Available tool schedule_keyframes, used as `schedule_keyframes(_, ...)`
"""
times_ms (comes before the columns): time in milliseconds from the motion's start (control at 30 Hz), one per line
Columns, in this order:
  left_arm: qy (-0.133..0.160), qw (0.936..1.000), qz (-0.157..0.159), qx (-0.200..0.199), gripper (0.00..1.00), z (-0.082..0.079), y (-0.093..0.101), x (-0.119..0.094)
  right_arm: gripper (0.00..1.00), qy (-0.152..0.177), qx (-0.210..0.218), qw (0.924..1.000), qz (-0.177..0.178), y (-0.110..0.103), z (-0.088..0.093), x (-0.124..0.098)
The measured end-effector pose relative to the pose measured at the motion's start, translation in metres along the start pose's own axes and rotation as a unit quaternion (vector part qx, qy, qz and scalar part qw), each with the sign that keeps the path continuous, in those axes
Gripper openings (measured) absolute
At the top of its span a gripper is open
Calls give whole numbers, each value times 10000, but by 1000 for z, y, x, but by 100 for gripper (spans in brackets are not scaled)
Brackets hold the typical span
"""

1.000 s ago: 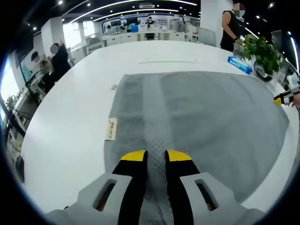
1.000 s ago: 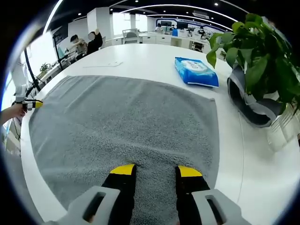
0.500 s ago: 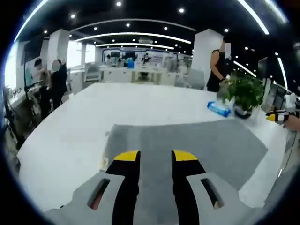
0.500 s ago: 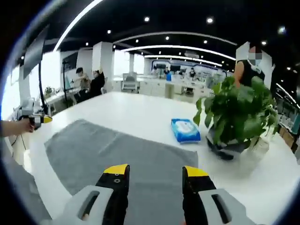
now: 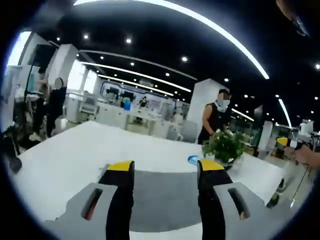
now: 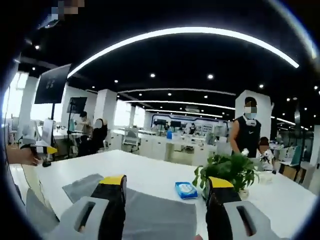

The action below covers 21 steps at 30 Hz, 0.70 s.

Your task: Open the folded towel by lifting each exposed corner and separating the folded layers until the towel lies flat within the target outline without major curled edges

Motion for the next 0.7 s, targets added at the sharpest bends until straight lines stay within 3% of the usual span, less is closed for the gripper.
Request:
schedule_keyframes(167,37,9994,-251,-223,58,13,-4,-19,68,206,980,9949,117,-20,28,-8)
schedule_keyframes(367,182,9989,-383,-219,72,37,5,-27,78,-155,1257,9906,510,-31,86,-9)
schedule_keyframes(433,287,9989,-345,-127,78,46,7,-23,89,30,1476,9875,559,-34,101,-7)
schedule_keyframes(533,258,9994,-224,-110,89,62,9,-10,94,-91,1655,9851,464,-38,121,1)
schedule_keyframes(633,-44,9998,-184,-68,97,81,10,8,96,-165,1491,9878,406,-43,133,9)
schedule_keyframes(700,-74,9999,-144,4,99,89,9,17,100,-102,1397,9892,430,-46,138,17)
Point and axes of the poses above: the point that each gripper's makers call its tool centre point, and the gripper's own axes: x roughly forward along the fingers, y roughly to its right, z roughly out of its underside, the point moved 10 cm from there along -x, roughly backward along the fingers, and after that the axes turned 9 degrees about -x, right-handed, at the moved point
